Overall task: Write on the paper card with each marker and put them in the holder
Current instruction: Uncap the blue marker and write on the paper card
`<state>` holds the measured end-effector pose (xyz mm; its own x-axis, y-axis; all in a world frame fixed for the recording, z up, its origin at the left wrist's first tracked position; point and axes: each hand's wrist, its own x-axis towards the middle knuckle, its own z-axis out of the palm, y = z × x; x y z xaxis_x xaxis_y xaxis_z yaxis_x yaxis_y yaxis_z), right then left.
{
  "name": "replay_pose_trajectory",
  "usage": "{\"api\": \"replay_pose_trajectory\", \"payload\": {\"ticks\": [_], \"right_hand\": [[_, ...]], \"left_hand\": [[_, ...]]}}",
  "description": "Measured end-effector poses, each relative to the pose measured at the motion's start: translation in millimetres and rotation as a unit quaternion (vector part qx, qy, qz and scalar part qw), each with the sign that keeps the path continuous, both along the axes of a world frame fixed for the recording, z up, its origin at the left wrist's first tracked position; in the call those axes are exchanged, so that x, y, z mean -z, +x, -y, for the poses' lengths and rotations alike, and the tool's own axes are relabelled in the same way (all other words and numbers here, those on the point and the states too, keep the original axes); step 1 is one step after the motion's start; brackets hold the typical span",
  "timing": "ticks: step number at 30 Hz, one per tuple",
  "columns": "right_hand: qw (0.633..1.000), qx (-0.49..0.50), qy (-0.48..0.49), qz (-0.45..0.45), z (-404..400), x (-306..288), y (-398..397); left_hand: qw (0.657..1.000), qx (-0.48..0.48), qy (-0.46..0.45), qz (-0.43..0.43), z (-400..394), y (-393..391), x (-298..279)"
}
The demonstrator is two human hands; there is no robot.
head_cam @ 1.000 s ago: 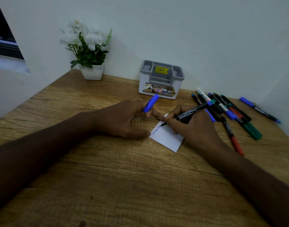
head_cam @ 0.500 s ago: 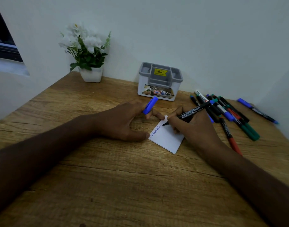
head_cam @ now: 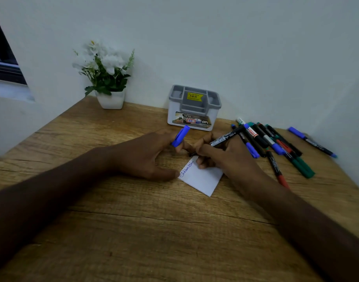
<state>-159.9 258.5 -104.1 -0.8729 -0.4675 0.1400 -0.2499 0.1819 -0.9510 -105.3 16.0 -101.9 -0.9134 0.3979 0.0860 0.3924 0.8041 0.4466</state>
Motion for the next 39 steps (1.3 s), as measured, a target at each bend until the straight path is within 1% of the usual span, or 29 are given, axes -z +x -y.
{"api": "replay_pose_trajectory", "payload": {"ticks": [3,7,12,16,20,23,25,27,30,33,34,37,39], "right_hand": [[0.998,0.004,0.03,-0.054,-5.0,-3.4,-6.2],[0.992,-0.012,0.086,-0.087,-10.2,-2.4,-10.1],[0.986,0.014,0.095,-0.133,-12.0,6.3,-8.9],[0.988,0.016,0.091,-0.126,-11.3,6.4,-8.3],[0.982,0.014,0.11,-0.154,-9.6,8.1,-7.6],[0.98,0.012,0.117,-0.158,-8.9,7.4,-7.5],[0.988,0.0,0.079,-0.134,-10.3,5.1,-7.8],[0.995,0.002,-0.005,-0.097,-13.0,2.1,-8.5],[0.991,0.033,-0.111,-0.066,-14.2,-0.5,-6.4],[0.978,0.031,-0.206,-0.003,-12.5,-3.2,-0.3],[0.977,0.03,-0.21,0.0,-12.1,-4.0,2.0],[0.984,0.041,-0.169,-0.024,-9.1,-4.8,7.7],[0.985,0.038,-0.163,-0.029,-5.5,-6.9,11.6]], "left_hand": [[1.0,0.011,-0.003,-0.001,-1.9,2.4,-3.8],[1.0,0.025,0.005,-0.004,-3.9,5.0,-6.8],[1.0,0.025,0.007,-0.002,-4.2,3.7,-4.5],[1.0,0.013,-0.003,0.009,-2.4,1.6,-1.3],[1.0,-0.003,-0.008,0.019,-1.7,0.8,0.1],[1.0,0.001,-0.008,0.015,-3.3,1.6,-0.8],[1.0,0.001,-0.016,0.015,-4.4,1.5,-1.9],[1.0,0.007,-0.017,0.008,-4.7,1.4,-1.6],[0.999,0.013,-0.033,-0.025,-4.5,0.7,0.6],[0.997,0.014,-0.059,-0.049,-6.0,2.0,1.7],[0.996,0.016,-0.061,-0.056,-6.8,2.7,1.7],[0.995,0.029,-0.056,-0.074,-8.5,4.5,-0.2],[0.994,0.036,-0.056,-0.084,-9.4,5.3,-2.1]]}}
